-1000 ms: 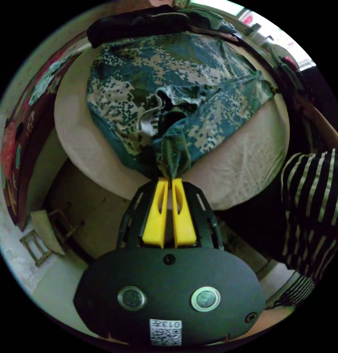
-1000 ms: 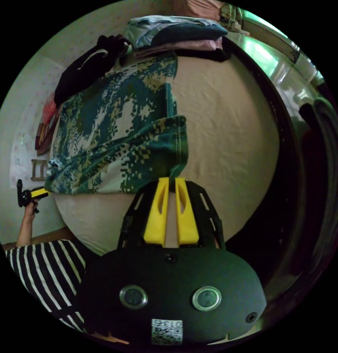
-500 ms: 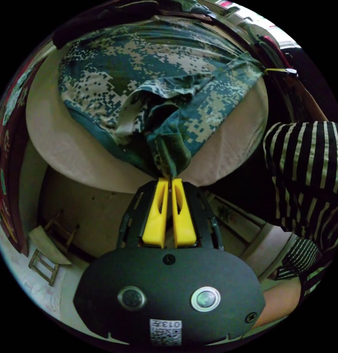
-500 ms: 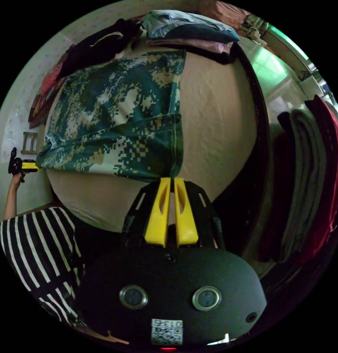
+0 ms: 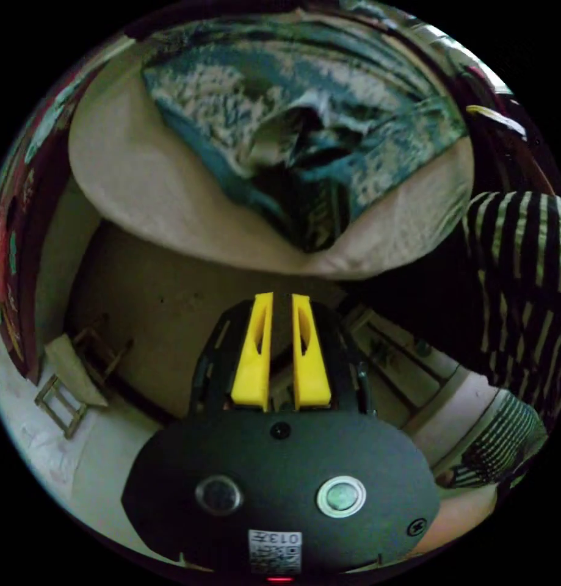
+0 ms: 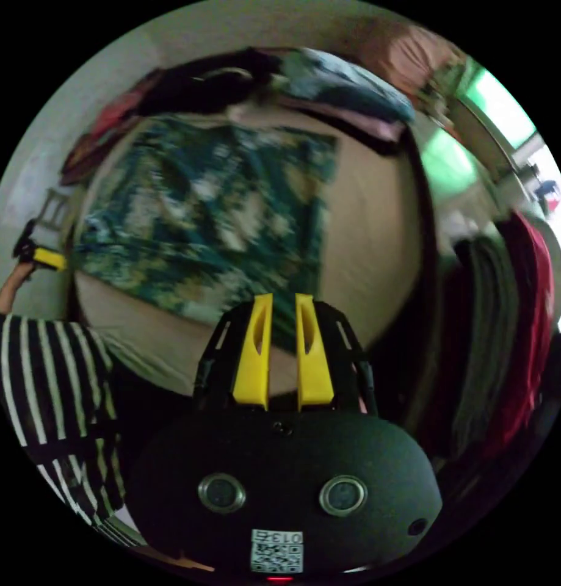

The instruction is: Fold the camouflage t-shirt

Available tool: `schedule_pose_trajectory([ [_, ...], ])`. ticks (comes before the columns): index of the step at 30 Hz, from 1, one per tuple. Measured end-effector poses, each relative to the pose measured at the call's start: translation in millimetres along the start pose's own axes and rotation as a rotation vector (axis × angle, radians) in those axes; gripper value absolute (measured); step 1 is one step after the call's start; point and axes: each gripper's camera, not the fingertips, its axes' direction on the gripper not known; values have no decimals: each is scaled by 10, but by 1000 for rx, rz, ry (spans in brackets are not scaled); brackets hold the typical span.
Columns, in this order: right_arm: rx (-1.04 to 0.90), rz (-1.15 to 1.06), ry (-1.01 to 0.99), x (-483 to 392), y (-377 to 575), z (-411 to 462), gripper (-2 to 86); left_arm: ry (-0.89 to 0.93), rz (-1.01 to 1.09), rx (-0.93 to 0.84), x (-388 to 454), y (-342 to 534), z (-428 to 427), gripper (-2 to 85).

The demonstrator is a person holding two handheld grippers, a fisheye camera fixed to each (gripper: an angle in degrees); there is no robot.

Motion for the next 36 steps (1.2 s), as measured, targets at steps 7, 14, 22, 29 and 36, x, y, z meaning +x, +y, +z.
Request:
schedule_pose_trajectory([
  [7,56,-647,-229,-2288,-1023,295,64,-219,18,274,678,-107,38,98],
  [14,-99,-841,-171,-3269,-1356,775,27,-214,15,216,290,19,61,16],
  [22,-149,-697,-373,-3144,-1750,646,20,-69,-169,216,-671,794,-110,9],
  [29,101,-778,-295,-3787,-2100,207,77,140,-282,397,-1023,590,-221,78],
  [36,-21,-957,-135,-4677,-2368,586,58,211,-263,263,-1345,326,-242,16],
])
